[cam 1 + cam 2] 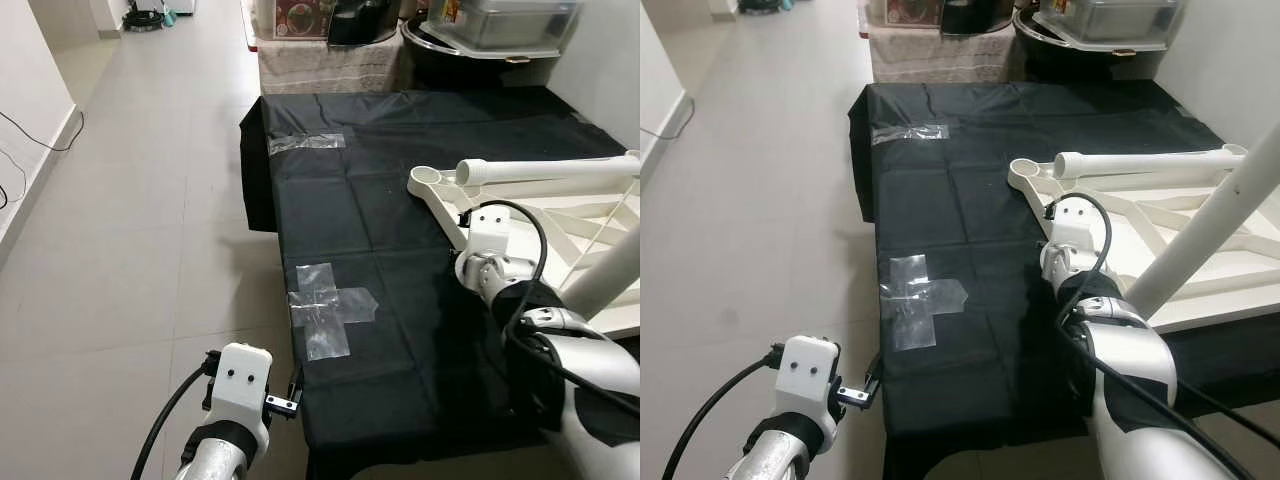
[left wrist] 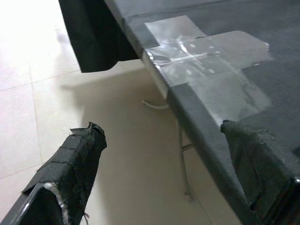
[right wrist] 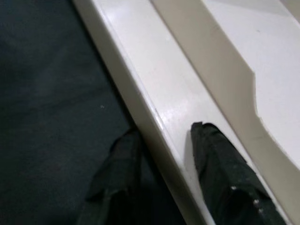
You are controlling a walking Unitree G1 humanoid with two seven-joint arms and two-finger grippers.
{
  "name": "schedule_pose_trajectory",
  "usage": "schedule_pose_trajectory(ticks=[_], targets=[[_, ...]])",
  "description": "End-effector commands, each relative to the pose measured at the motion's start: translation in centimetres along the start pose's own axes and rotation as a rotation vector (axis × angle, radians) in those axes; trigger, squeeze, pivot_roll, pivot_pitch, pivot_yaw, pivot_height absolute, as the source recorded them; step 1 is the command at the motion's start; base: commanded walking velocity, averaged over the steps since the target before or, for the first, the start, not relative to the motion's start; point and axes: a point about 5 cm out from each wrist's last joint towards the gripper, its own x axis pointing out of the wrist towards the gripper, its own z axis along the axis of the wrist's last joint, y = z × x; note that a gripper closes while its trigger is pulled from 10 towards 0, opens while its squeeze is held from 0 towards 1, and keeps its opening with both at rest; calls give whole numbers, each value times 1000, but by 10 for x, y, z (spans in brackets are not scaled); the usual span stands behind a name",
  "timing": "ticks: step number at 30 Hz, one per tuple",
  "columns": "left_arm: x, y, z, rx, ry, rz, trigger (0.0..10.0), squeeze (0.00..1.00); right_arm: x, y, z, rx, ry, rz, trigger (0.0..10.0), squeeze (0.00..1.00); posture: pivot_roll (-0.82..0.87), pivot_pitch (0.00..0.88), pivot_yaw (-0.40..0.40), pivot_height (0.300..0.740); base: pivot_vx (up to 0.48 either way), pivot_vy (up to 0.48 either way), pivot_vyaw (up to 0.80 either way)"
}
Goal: Building children table
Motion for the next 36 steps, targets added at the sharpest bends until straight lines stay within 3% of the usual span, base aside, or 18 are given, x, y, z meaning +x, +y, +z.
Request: schedule_pose_trajectory(ticks=[1,17,18,20,25,30,36], targets=[[-1,-3,2,-8,0,-2,10000,0,1,-1,-5,-25,18,-13,0,0,56,170,-92,740,0,0,0],[3,-1,2,-4,1,5,10000,0,-3,24,-2,-224,-10,186,0,0,51,158,-89,740,0,0,0],[4,-1,1,-4,2,6,10000,0,-4,30,-5,-284,-8,241,0,0,51,155,-89,740,0,0,0],[4,-1,1,-4,2,6,10000,0,-4,30,-5,-284,-8,241,0,0,51,155,-89,740,0,0,0],[7,1,0,1,5,9,10000,0,-6,46,-25,-510,9,497,0,0,50,142,-81,740,0,0,0],[9,3,-1,6,6,11,10000,0,-5,42,-40,-632,56,614,0,0,52,136,-80,740,0,0,0],[9,3,-2,9,8,11,10000,0,-5,33,-47,-706,99,688,0,0,51,130,-73,740,0,0,0]])
